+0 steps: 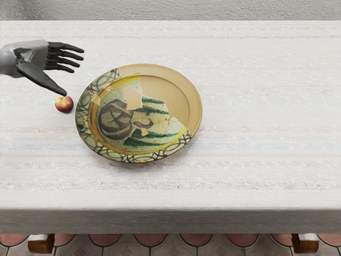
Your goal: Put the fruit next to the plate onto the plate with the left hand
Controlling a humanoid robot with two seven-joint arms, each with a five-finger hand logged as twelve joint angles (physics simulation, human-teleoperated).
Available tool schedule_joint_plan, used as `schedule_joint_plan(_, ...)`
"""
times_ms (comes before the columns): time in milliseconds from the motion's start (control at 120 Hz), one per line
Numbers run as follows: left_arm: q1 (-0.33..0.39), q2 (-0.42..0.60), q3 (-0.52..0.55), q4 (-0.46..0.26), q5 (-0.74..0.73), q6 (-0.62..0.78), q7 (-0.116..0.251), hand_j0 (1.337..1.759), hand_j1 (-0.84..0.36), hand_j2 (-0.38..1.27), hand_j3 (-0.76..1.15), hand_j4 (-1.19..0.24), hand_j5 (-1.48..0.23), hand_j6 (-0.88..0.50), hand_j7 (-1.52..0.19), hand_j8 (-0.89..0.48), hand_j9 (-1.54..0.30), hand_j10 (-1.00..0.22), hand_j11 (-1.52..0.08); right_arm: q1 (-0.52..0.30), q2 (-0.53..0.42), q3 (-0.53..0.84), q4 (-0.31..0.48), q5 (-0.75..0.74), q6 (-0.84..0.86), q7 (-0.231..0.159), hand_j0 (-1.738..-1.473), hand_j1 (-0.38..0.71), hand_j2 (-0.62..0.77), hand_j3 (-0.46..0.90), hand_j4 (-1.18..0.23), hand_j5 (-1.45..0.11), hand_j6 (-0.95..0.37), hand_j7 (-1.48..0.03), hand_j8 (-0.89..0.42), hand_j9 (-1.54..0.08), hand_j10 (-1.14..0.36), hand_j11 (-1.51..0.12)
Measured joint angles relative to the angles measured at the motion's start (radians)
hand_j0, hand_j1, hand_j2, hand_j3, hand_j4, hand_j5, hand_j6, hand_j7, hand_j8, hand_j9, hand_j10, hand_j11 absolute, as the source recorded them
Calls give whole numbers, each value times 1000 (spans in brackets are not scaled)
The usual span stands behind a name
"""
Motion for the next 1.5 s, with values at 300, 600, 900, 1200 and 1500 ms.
schedule_joint_plan(300, -23, -1, 1, 22, 46, 0, 28, 1658, 55, 52, 0, -249, -321, -249, -321, -249, -321, -248, -320, -2, 0, 1, -3, 0, 0, 3, -1658, -307, -7, 0, -35, -45, -35, -45, -35, -45, -35, -45)
schedule_joint_plan(600, -26, 0, -1, 21, 255, 0, 51, 1658, 56, 52, 0, -250, -321, -250, -321, -250, -321, -249, -321, -2, 0, 2, -5, 0, 0, 3, -1658, -307, -7, 0, -35, -45, -35, -45, -35, -45, -35, -45)
schedule_joint_plan(900, -12, -18, 2, 18, 358, 1, 258, 1658, 55, 52, 0, -251, -321, -251, -321, -251, -321, -250, -321, -1, 0, 2, -6, 0, 0, 3, -1658, -307, -7, 0, -35, -45, -35, -45, -35, -45, -35, -45)
schedule_joint_plan(1200, -26, -41, 22, 17, 448, 175, 364, 1658, 55, 52, 0, -251, -321, -252, -321, -252, -321, -250, -321, 0, 0, 2, -6, 0, 0, 2, -1658, -307, -7, 0, -35, -45, -35, -45, -35, -45, -35, -45)
schedule_joint_plan(1500, -40, -126, 84, 31, 490, 331, 398, 1658, 55, 52, 0, -251, -321, -252, -321, -252, -321, -251, -321, 1, 0, 2, -6, 0, 0, 2, -1658, -307, -7, 0, -35, -45, -35, -45, -35, -45, -35, -45)
